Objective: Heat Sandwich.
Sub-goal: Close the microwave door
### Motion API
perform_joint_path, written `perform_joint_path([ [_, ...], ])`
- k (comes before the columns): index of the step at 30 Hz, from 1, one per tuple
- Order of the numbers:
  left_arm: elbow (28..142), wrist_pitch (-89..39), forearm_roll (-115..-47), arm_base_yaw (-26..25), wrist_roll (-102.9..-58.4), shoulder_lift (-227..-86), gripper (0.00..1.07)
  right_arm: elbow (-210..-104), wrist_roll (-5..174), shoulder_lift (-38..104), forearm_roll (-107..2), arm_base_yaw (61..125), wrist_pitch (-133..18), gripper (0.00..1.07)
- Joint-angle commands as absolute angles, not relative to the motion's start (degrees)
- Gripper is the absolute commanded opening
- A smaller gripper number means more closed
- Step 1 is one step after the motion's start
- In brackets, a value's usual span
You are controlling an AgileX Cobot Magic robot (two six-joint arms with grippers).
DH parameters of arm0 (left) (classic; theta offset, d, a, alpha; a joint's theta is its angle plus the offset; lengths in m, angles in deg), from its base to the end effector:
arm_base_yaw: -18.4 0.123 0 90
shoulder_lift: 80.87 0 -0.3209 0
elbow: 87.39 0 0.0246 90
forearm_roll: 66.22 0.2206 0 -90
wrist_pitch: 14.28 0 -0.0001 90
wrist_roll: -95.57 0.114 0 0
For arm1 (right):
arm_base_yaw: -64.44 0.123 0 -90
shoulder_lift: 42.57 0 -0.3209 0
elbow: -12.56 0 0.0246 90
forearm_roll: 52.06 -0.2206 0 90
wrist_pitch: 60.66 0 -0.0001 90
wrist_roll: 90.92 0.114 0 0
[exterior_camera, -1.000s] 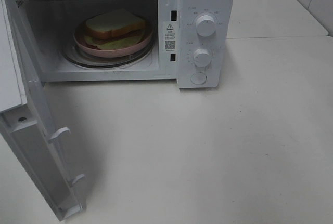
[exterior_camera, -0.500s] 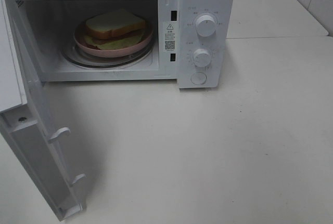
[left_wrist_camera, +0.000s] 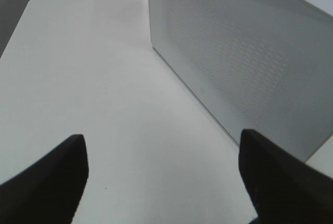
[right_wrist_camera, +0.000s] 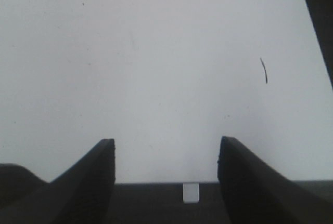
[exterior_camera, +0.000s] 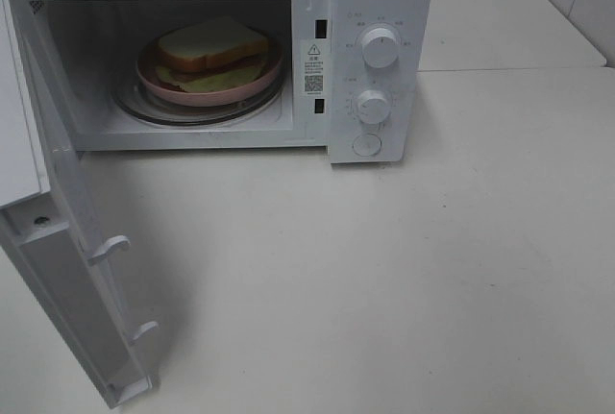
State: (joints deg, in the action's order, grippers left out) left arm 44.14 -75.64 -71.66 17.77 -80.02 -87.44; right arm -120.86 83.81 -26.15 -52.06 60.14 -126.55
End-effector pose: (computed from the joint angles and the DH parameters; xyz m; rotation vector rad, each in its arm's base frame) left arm -0.0504 -0.0089 0.2559 0.0954 2.0264 -0.0717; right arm -0.0337 0.0025 0.2641 -0.0191 2.2510 -0.0898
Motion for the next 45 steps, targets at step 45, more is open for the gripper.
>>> perform_joint_path([
  [45, 44.08, -75.53, -71.89, 17.6, -80.31, -87.15, 0.76, -118.0, 89.08, -37.43, -50.4, 65.99, -117.79, 0.58],
])
